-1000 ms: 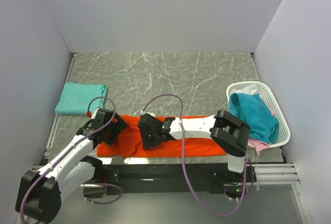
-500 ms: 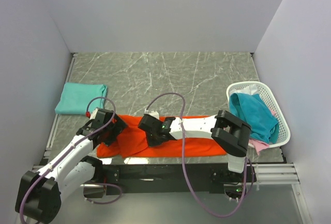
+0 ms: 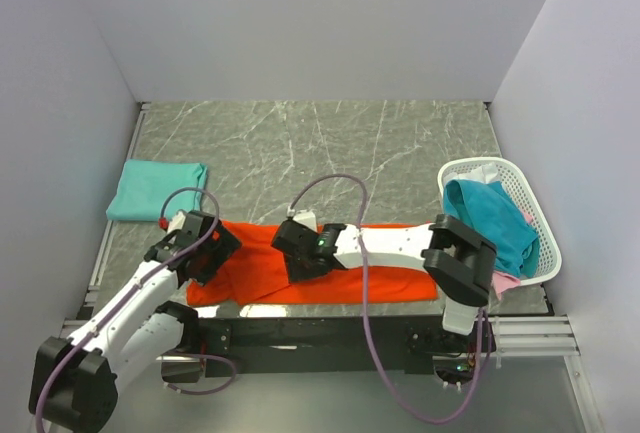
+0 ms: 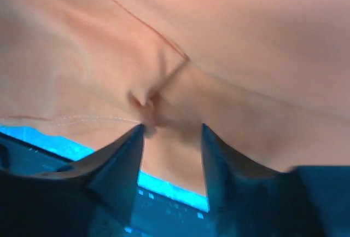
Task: Fold and stack the t-shirts
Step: Fold the tshirt
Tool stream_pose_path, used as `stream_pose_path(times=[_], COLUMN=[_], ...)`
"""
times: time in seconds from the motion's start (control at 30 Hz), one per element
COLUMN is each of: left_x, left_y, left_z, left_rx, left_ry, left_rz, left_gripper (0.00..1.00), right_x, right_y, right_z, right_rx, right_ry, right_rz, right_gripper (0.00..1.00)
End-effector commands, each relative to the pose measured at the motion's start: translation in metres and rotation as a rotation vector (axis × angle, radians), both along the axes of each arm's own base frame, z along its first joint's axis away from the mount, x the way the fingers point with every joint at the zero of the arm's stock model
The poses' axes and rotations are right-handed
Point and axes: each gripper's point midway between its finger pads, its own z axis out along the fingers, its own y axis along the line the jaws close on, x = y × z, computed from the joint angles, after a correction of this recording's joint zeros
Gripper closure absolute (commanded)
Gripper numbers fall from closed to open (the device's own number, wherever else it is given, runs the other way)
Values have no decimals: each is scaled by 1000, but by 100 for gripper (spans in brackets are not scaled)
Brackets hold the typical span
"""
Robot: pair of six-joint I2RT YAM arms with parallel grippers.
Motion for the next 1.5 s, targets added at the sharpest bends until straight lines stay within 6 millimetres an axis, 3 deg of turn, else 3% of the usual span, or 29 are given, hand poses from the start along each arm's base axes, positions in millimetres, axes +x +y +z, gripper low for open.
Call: stream_pose_path(times=[0.0,0.13,0.17,0.23,0.27,0.33,0.37,0.47,0.63,0.73,0.83,0.87,0.93,1.0,1.03,1.07,1.1,1.13,1.17,1.2,1.23,1.3,1.33,1.4,1.43,1.47], left_x=[5,1,5,8,12,17,23,34,51,66,83,85,102,114,133,140,151,180,187,200,230,250,279,298,326,328], left_y=[8,21,22,19,16,4,-3,-33,-46,-52,-58,-55,-61,-56,-60,-57,-59,-70,-74,-83,-97,-117,-132,-147,-166,-174], left_z=[26,45,53,58,60,56,50,39,20,6,-6,-18,-18,-31,-23,-36,-36,-19,-36,-36,-37,-40,-38,-41,-18,-45], left_rx=[14,43,45,35,22,-11,-23,-56,50,84,104,122,112,130,125,145,156,146,160,146,135,102,95,98,57,54], left_ry=[-49,-69,-87,-101,-115,-103,-101,-87,-14,29,59,98,85,117,90,127,124,67,108,101,76,97,57,48,-26,16], left_rz=[64,132,139,127,118,82,64,-27,-55,-68,-77,-74,-81,-74,-69,-68,-73,-74,-91,-112,-124,-176,-190,-215,-234,-267], left_gripper=[1,1,1,1,1,1,1,1,1,1,1,0,1,1,1,1,1,1,1,1,1,1,1,1,1,1], right_x=[14,30,37,47,60,68,80,102,121,122,120,117,109,101,91,85,78,69,55,47,39,14,6,-12,-11,-11], right_y=[-17,-52,-67,-87,-109,-126,-146,-180,-203,-204,-204,-204,-204,-203,-199,-198,-194,-194,-181,-175,-169,-145,-136,-118,-108,-102], right_z=[47,66,69,69,66,61,56,43,22,-1,-11,-15,-21,-26,-29,-31,-32,-33,-32,-31,-27,-23,-21,-20,-20,-20], right_rx=[20,-5,-5,-10,-17,1,9,14,8,3,-7,-6,-1,6,21,22,23,20,22,24,34,54,73,100,121,131], right_ry=[-103,-179,-189,-197,-199,-169,-172,-179,-139,-64,-47,-40,-14,4,20,29,33,40,40,41,42,53,59,77,65,66], right_rz=[-76,-173,-211,-256,-307,-339,-381,-465,-527,-520,-516,-511,-504,-498,-480,-471,-453,-454,-399,-375,-365,-263,-241,-154,-118,-98], right_gripper=[44,30,24,23,20,18,18,16,15,15,14,14,13,12,12,12,12,12,12,12,12,12,12,12,12,12])
